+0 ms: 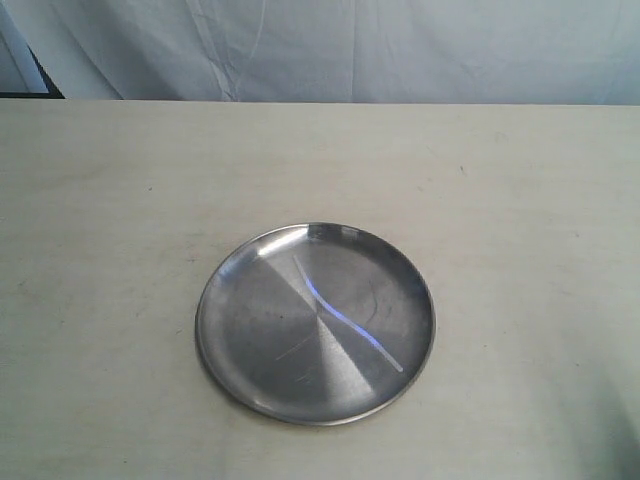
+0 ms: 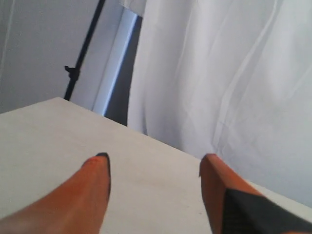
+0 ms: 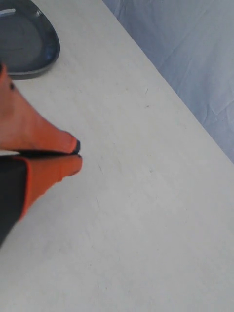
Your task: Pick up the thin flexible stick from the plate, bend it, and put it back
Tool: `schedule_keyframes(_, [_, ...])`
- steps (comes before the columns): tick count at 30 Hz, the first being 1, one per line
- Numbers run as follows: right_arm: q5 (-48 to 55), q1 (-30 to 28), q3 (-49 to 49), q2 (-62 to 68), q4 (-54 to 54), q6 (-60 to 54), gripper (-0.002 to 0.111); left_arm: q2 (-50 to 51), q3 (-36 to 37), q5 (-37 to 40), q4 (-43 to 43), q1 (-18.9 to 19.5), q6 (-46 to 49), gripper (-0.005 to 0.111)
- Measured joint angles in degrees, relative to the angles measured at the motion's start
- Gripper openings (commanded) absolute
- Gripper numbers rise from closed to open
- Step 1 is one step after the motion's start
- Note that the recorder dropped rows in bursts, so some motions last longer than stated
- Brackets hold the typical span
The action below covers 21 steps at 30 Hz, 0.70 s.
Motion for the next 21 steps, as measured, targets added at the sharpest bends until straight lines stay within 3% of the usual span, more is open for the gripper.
schedule_keyframes(3, [0.0,0.0,0.0,0.0,0.0,0.0,-0.001,0.0,0.0,0.13,0.0,-7.08,0.0,0.054])
schedule_keyframes(6, [0.0,0.0,0.0,0.0,0.0,0.0,-0.001,0.0,0.0,0.13,0.0,-10.96,0.0,0.054])
schedule_keyframes(21, [0.0,0.0,0.0,0.0,0.0,0.0,-0.001,0.0,0.0,0.13,0.03,-11.94,0.0,0.054])
